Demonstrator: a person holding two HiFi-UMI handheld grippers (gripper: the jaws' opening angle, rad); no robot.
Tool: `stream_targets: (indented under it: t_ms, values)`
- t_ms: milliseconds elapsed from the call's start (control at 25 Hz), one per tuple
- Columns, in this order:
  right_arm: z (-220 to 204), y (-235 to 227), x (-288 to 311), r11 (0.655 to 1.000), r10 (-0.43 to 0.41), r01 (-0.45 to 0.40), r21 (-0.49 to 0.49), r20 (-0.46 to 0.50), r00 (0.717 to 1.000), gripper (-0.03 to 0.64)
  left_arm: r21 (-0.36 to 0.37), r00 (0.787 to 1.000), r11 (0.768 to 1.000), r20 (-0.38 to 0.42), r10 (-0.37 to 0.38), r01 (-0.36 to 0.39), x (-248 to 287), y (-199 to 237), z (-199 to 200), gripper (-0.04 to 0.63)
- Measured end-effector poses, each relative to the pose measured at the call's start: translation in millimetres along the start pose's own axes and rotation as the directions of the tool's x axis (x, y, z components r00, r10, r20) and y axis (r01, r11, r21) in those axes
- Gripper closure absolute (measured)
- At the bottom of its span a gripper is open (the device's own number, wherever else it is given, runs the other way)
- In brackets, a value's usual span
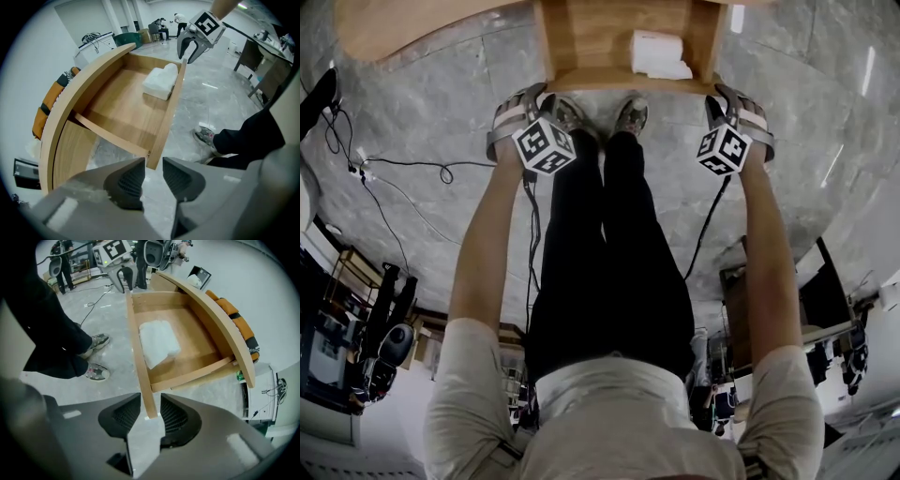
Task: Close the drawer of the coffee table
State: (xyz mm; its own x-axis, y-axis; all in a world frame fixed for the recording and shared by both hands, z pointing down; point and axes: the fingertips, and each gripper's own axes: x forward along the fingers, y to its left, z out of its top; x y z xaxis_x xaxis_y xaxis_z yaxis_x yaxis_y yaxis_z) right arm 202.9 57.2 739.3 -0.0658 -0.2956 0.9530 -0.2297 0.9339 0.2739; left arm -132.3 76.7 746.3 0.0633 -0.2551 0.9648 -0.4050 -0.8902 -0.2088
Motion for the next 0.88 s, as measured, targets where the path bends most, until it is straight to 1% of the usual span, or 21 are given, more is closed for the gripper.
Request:
stream_targets:
  t_ms: [40,120,280,480,680,880]
  values:
    - [0,1,2,1.0,0.003,-0.003,-0.016,-0.003,1.0,0.494,-0.002,1.0,1.0,-0.001,0.005,-0.005,1,1,1,0.454]
    - [0,3,4,0.999,0.01,-0.01,-0.036,-0.004,1.0,0.522,-0.008,1.0,1.0,-0.005,0.014,-0.014,4,3,2,0.456]
    - [0,6,4,0.998,0.016,-0.016,-0.064,-0.001,1.0,0.525,0.002,1.0,1.0,-0.011,0.004,-0.004,8,2,2,0.469]
    - [1,6,6,0.987,0.044,-0.045,-0.153,-0.01,0.999,0.54,0.021,1.0,1.0,-0.017,-0.006,0.006,9,2,1,0.476]
    - [3,7,-3,0.981,0.09,-0.091,-0.171,-0.01,0.996,0.543,0.017,1.0,1.0,-0.026,-0.009,0.009,1,5,2,0.477]
    - [8,1,-20,0.983,0.1,-0.097,-0.156,0.011,0.995,0.543,-0.006,1.0,1.0,-0.029,0.0,0.0,-17,14,4,0.477]
